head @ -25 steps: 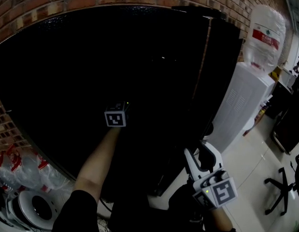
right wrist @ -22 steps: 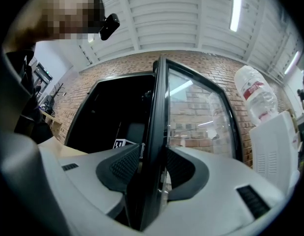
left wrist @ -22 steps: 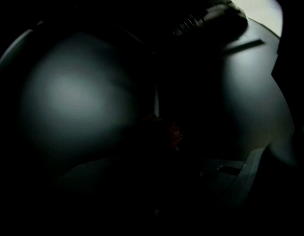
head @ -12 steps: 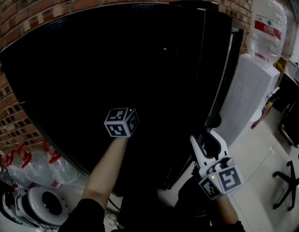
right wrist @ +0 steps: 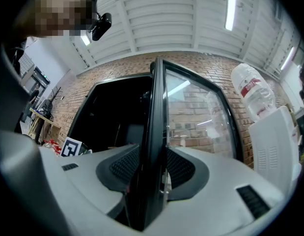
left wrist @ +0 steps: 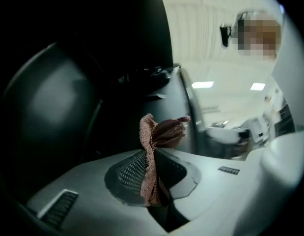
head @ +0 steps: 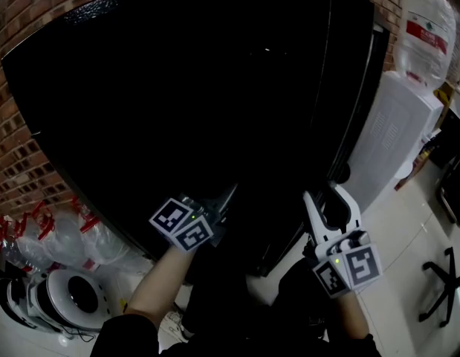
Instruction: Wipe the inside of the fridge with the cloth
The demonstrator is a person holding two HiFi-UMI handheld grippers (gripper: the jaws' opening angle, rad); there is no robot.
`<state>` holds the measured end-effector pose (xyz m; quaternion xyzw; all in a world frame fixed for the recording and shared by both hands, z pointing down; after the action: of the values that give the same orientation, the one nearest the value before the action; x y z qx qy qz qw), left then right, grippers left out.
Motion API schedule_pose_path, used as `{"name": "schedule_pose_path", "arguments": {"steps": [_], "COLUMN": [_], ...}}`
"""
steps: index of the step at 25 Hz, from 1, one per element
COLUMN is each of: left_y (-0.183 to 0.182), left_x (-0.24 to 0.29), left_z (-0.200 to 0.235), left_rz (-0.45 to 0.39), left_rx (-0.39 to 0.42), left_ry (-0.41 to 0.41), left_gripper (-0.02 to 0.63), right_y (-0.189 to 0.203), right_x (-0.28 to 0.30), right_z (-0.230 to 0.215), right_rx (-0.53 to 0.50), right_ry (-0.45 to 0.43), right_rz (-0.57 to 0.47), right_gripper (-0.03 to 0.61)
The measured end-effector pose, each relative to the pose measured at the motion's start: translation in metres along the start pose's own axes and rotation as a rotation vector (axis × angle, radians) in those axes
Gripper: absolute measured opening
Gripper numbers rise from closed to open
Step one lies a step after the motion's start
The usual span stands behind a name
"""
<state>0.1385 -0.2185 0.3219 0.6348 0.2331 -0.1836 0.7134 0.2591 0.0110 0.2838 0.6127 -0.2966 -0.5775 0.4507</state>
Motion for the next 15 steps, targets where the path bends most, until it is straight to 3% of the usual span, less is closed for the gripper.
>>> {"name": "schedule_pose_path", "arguments": {"steps": [2,4,9,15], "left_y": [0.011,0.022,0.047,0.054], "left_x": [-0.010,-0.013,-0.002,0.005], "left_z": [-0.012,-0.019,-0.021,-0.010], "left_rz": [0.000,0.024,0.132,0.182], "left_rx": [-0.085,-0.101,0.007,0.155], "left_ry": [0.071,0.110,0.083,-0.008], "left_gripper": [0.046,0.046,0.046,0.046], "right_y": [0.000,-0.001,0.000,0.000], "right_x": [0.001,0.001,0.000,-0.001], "right_z": [0.000,0.000,-0.003,-0.005], "right_rx": [-0.002,0.006,0.022,0.033], "right_ry": [-0.005,-0.006,-0.014,-0.028], "right_rz": [0.002,0.000,0.008,0.006], "right_gripper": [0.170,0.170,0.170,0.170]}}
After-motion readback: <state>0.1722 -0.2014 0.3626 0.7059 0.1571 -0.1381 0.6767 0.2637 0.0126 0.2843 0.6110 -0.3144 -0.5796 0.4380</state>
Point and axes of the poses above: the fingertips, and each gripper's own axes: x forward along the fingers, z to its left, y out of its underside, the point moved 9 cm from there along -x, backward along the fingers, and after that the axes turned 12 degrees about -z, right-handed, at the moved point
